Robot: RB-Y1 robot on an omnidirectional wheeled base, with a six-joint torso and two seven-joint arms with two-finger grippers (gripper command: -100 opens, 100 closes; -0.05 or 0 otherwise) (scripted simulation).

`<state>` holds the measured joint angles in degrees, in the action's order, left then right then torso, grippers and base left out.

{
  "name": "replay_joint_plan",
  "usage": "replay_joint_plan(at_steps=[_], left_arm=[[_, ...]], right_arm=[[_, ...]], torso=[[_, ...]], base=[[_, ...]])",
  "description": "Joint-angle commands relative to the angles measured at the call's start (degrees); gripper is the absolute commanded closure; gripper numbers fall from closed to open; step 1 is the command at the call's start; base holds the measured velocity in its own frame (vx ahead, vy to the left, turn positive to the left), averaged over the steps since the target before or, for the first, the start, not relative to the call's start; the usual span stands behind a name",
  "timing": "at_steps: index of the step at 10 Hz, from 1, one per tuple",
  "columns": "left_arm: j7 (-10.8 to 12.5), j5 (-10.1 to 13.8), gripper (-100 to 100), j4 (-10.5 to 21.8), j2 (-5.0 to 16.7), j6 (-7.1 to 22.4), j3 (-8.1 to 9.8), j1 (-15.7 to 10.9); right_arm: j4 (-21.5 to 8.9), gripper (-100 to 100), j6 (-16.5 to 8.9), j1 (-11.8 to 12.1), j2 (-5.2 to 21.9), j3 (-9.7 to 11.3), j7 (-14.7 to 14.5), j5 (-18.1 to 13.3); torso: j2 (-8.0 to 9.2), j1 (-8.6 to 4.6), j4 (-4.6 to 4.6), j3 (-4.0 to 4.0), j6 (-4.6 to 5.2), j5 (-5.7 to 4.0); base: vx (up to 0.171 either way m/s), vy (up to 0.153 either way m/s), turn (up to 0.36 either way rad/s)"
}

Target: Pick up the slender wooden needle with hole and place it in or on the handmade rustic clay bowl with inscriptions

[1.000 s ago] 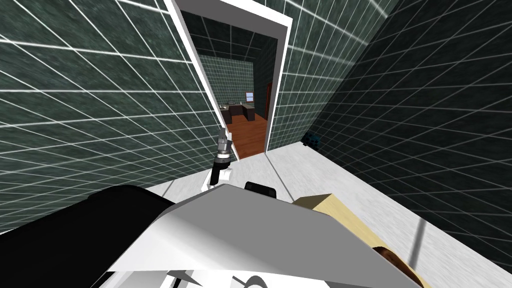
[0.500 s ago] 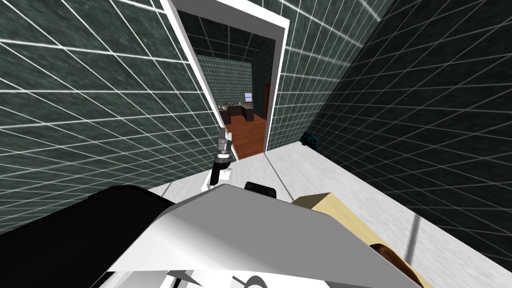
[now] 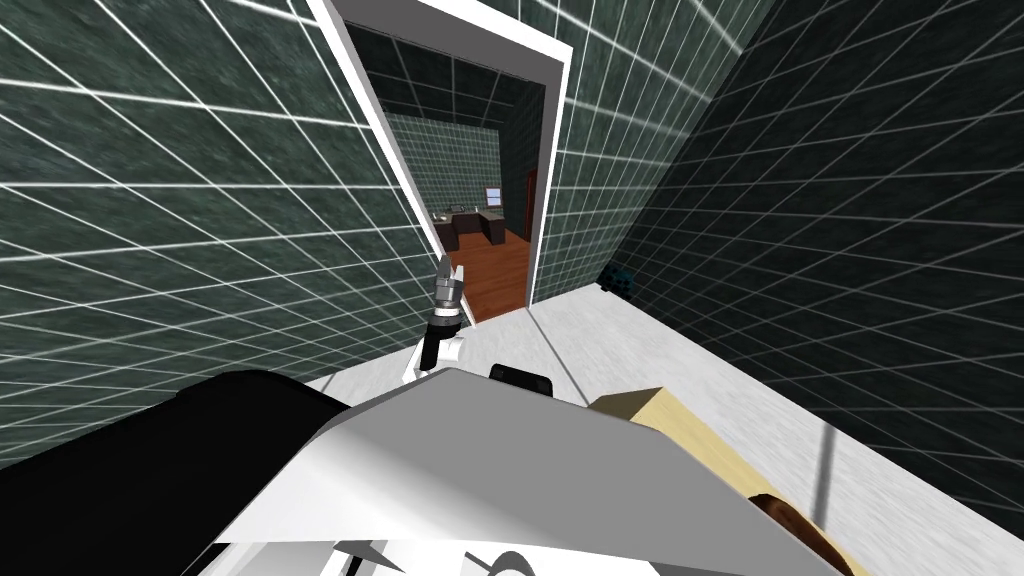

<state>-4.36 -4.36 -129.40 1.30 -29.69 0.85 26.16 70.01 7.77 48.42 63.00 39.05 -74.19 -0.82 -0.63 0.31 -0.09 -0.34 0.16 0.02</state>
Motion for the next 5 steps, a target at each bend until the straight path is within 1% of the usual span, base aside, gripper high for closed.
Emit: replay_joint_plan(at_steps=[1, 2, 3, 4, 5], left_arm=[[0.0, 0.0, 0, 0.0, 0.0, 0.0, 0.0, 0.0], [0.0, 0.0, 0, 0.0, 0.0, 0.0, 0.0, 0.0], [0.0, 0.0, 0, 0.0, 0.0, 0.0, 0.0, 0.0], [0.0, 0.0, 0, 0.0, 0.0, 0.0, 0.0, 0.0], [0.0, 0.0, 0, 0.0, 0.0, 0.0, 0.01, 0.0]], right_arm=[[-0.6, 100, 1.1, 0.2, 0.5, 0.9, -0.6, -0.7], [-1.4, 100, 2.6, 0.7, 1.0, 1.8, -1.4, -1.8], [-1.9, 100, 3.4, 0.9, 1.2, 2.3, -1.9, -2.4], [-3.0, 100, 5.1, 1.5, 1.6, 3.3, -2.9, -3.7], [-3.6, 100, 6.0, 1.7, 1.8, 3.8, -3.4, -4.4]], torso=[[0.0, 0.0, 0.0, 0.0, 0.0, 0.0], [-0.1, 0.04, -0.02, -0.06, -0.05, 0.02], [-0.28, 0.04, -0.07, -0.17, -0.04, 0.03], [-0.47, 0.01, -0.1, -0.27, -0.09, 0.02], [-0.73, -0.12, -0.15, -0.42, -0.12, 0.01]], base=[[0.154, 0.068, -0.047], [0.214, 0.063, -0.089], [0.256, 0.047, -0.11], [0.323, 0.015, -0.124], [0.293, 0.03, -0.101]])
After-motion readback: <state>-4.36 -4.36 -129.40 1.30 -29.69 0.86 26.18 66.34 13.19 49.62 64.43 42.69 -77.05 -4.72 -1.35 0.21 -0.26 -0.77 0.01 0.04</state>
